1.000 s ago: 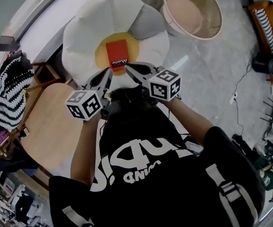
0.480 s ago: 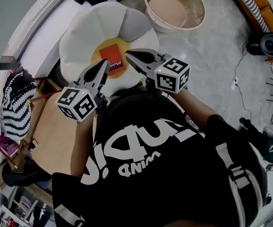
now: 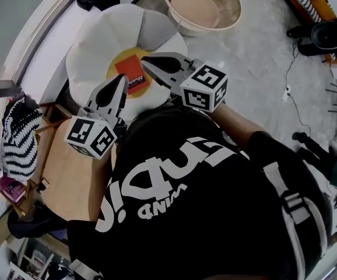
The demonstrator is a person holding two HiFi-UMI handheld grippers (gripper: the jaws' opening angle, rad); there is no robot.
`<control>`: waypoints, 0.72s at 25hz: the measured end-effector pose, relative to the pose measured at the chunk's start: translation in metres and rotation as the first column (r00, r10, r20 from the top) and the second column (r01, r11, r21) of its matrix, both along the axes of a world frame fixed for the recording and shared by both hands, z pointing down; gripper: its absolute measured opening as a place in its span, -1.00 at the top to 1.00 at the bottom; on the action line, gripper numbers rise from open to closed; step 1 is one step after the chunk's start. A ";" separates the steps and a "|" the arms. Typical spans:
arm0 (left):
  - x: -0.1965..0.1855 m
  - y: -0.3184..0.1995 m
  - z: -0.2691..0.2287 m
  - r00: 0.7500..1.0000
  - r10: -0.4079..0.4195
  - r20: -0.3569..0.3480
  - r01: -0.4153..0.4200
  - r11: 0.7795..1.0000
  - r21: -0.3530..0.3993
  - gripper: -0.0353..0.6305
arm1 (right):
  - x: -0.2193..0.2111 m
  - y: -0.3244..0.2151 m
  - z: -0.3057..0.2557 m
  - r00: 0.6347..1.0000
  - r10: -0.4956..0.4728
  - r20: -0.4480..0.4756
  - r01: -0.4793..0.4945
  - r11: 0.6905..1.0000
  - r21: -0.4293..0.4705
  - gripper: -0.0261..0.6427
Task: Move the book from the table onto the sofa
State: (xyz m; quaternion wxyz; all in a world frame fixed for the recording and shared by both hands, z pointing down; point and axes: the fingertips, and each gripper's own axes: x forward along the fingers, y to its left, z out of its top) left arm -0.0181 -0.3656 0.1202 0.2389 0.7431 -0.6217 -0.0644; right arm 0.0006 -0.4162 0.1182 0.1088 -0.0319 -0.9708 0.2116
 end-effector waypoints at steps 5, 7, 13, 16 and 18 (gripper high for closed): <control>-0.009 0.007 -0.013 0.997 -0.036 0.075 0.030 0.997 0.074 0.87 | -0.005 0.009 -0.009 0.997 -0.031 0.065 0.023 0.992 0.123 0.92; -0.014 0.009 -0.015 0.993 -0.054 0.106 0.043 0.994 0.100 0.87 | -0.005 0.012 -0.011 0.995 -0.039 0.092 0.024 0.987 0.157 0.92; -0.027 0.020 -0.016 0.972 -0.094 0.216 0.057 0.983 0.173 0.87 | 0.001 0.017 -0.011 0.993 -0.046 0.105 0.028 0.985 0.172 0.92; -0.033 0.026 -0.014 0.967 -0.123 0.225 0.082 0.980 0.184 0.87 | 0.008 0.013 -0.015 0.991 -0.030 0.127 0.006 0.982 0.188 0.92; -0.036 0.029 -0.013 0.966 -0.135 0.220 0.095 0.979 0.180 0.87 | 0.011 0.010 -0.019 0.987 -0.022 0.159 -0.009 0.982 0.190 0.92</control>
